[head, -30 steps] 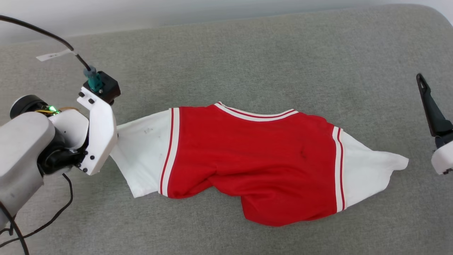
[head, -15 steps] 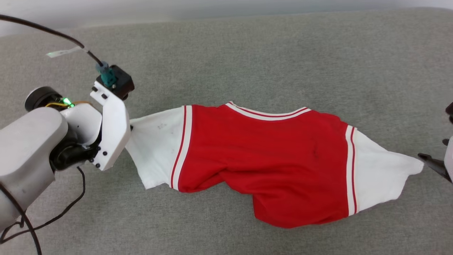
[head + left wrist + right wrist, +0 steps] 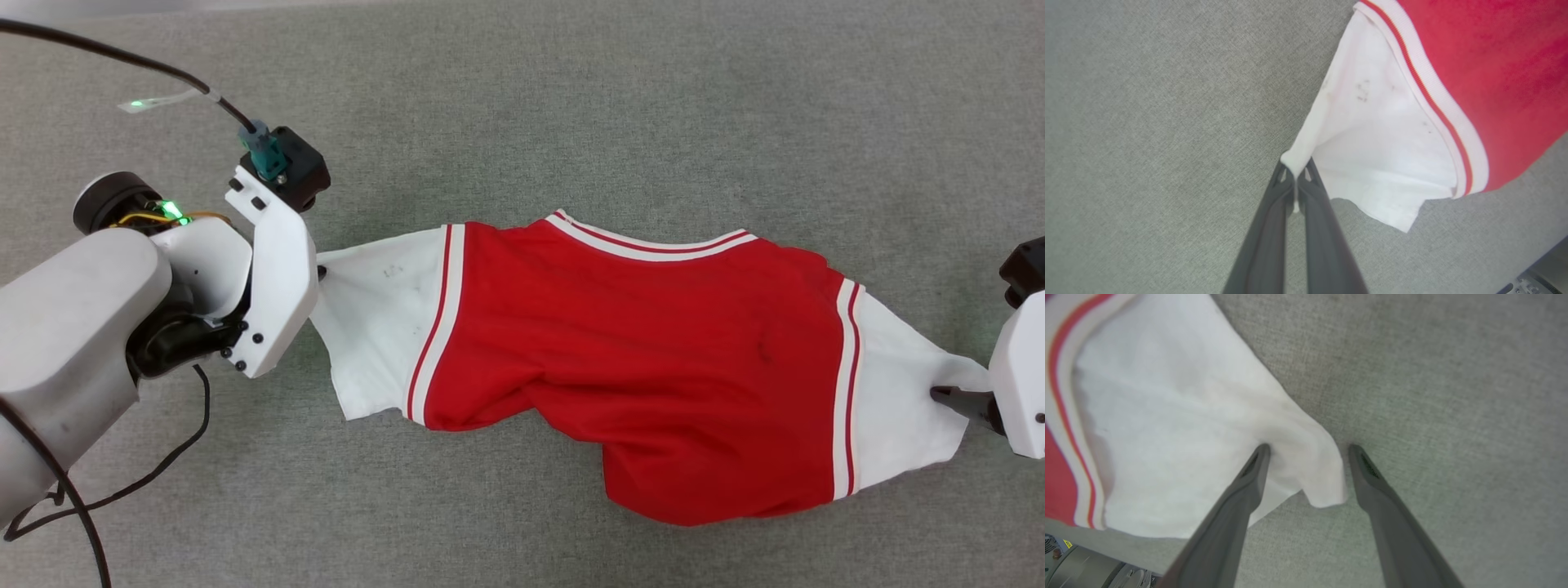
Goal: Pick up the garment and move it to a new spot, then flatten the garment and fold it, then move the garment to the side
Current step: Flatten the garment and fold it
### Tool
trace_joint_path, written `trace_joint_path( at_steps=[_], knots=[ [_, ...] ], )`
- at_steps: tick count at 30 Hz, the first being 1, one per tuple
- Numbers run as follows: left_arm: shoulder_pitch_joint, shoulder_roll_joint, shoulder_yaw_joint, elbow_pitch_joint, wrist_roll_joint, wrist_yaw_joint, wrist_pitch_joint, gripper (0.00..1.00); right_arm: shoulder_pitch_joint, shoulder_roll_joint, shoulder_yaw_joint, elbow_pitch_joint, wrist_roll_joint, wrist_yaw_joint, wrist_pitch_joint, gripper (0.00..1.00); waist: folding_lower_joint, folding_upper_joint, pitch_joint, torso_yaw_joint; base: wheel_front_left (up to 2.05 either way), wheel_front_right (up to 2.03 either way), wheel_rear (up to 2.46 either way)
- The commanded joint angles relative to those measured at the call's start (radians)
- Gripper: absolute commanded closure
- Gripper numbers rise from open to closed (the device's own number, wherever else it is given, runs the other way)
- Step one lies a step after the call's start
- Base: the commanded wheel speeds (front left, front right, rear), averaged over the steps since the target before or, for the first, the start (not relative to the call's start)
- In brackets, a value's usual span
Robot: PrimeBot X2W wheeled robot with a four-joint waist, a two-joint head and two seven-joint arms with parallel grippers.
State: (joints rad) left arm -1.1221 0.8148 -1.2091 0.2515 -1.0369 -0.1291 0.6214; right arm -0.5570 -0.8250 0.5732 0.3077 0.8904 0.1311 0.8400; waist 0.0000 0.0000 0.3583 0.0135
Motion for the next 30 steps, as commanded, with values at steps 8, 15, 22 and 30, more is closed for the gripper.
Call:
trace_joint_path(
  at_steps=[8, 15, 22, 30],
  knots=[
    [-0.011, -0.002, -0.015, 0.002, -0.011, 0.0, -0.029, 1.0, -0.017, 0.043, 0.103, 0.011, 0.016, 0.001, -0.103, 1.0, 0.0, 0.0, -0.002, -0.014, 0.0, 0.0, 0.0],
    [-0.015, -0.007, -0.024, -0.013, -0.026, 0.0, -0.111, 1.0, -0.082, -0.036, 0.09, -0.015, 0.009, -0.001, -0.252, 1.0, 0.0, 0.0, -0.086, -0.015, 0.0, 0.0, 0.0],
    [-0.036, 0.031, -0.018, -0.085, -0.04, 0.0, -0.211, 1.0, -0.088, -0.125, 0.073, -0.117, 0.002, -0.001, -0.365, 1.0, 0.0, 0.0, -0.172, -0.01, 0.0, 0.0, 0.0],
    [-0.125, 0.052, 0.042, -0.177, -0.046, 0.0, -0.309, 1.0, -0.146, -0.158, -0.011, -0.219, -0.021, -0.001, -0.452, 1.0, 0.0, 0.0, -0.195, 0.006, 0.0, 0.0, 0.0]
  ],
)
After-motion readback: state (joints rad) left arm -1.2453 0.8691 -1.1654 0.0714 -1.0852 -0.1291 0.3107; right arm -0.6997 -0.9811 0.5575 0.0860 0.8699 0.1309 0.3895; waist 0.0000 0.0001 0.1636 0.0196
